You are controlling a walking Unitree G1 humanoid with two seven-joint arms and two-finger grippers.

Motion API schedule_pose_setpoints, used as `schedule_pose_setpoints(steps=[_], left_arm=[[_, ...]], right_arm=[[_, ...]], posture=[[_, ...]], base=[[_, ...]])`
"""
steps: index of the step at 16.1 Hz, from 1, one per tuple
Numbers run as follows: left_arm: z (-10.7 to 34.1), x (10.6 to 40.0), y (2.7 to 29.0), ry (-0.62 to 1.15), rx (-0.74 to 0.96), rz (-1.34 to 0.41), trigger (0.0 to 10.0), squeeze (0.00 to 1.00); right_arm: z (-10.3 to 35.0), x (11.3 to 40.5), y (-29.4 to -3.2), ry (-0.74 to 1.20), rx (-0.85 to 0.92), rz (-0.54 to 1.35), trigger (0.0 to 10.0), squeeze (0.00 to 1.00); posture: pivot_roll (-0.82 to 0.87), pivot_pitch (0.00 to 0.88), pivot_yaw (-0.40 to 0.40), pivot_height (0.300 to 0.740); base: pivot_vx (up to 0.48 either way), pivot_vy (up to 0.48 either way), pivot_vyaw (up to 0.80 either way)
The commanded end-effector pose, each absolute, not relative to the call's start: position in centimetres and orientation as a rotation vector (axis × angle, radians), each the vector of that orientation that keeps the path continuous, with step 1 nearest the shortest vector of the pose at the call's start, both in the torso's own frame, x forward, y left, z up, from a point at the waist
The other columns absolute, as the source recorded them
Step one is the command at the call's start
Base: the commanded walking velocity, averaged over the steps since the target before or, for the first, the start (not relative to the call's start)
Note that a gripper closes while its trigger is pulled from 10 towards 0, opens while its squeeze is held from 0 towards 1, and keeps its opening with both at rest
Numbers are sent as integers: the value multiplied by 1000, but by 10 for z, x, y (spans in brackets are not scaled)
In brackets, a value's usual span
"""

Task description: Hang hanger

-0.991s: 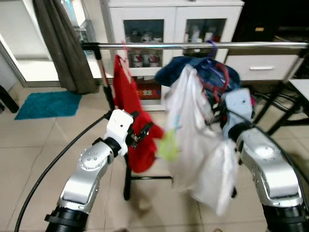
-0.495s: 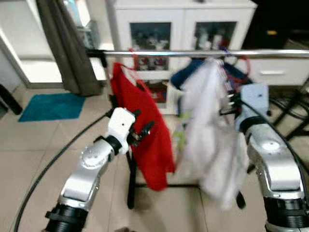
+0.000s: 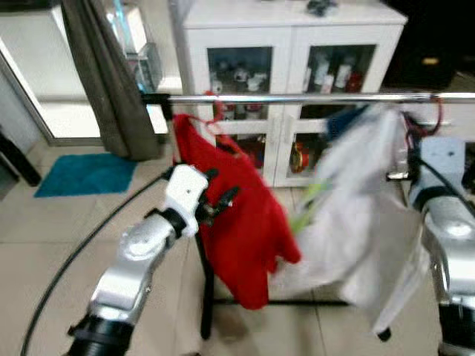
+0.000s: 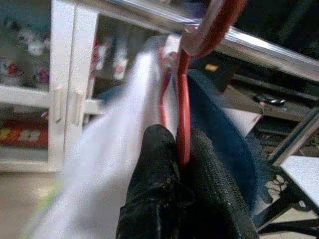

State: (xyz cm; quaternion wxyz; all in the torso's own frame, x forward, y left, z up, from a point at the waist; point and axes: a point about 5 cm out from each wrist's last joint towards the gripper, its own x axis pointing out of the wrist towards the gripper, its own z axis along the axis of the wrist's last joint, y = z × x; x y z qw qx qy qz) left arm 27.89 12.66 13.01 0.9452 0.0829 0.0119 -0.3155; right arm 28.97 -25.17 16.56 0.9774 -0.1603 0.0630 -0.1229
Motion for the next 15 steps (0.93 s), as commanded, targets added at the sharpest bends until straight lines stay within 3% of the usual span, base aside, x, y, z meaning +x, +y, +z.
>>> schedule_pose_setpoints(steps=[1, 9, 15], left_arm=[[136, 276, 122, -17, 146, -677, 10000, 0], [141, 274, 119, -46, 109, -675, 10000, 0], [155, 270, 110, -62, 78, -802, 10000, 0]], right_arm=[[171, 290, -243, 76, -312, -172, 10000, 0], [170, 297, -198, 40, -175, 164, 10000, 0], [168, 353, -177, 150, -243, 277, 10000, 0]], posture=[[-118, 3, 12, 740], [-112, 19, 20, 740], [-94, 24, 23, 740]], base=[[0, 0, 0], [0, 0, 0], [0, 0, 0]])
